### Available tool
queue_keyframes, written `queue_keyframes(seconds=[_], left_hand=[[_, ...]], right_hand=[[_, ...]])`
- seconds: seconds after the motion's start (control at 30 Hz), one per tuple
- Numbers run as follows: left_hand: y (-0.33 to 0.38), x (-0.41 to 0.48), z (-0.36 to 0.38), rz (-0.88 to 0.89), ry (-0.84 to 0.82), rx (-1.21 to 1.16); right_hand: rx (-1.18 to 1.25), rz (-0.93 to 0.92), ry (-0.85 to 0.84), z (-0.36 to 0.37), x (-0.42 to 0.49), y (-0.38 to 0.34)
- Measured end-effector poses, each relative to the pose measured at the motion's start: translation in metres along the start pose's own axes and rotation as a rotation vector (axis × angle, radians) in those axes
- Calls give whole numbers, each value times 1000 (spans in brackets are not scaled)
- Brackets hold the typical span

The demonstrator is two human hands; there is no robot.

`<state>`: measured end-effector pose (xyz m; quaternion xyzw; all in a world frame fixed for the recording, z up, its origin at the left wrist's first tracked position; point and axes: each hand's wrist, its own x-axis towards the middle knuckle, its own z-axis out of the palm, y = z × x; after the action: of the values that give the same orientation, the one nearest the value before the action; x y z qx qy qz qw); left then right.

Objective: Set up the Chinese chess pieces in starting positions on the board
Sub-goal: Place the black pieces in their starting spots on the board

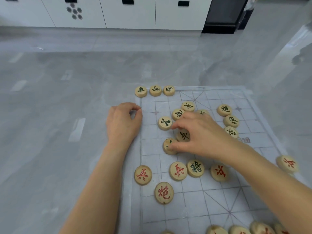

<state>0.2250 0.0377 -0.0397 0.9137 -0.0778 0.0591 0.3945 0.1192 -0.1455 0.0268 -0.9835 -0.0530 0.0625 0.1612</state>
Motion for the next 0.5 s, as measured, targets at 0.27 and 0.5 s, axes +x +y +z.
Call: queue_keyframes(seconds=[0.27,0.5], left_hand=[[-3,1,1,11,0,-18],[-6,1,2,27,3,-48]], right_hand=[[-251,-152,-1,10,49,-2],[-65,242,342,-28,94,51]])
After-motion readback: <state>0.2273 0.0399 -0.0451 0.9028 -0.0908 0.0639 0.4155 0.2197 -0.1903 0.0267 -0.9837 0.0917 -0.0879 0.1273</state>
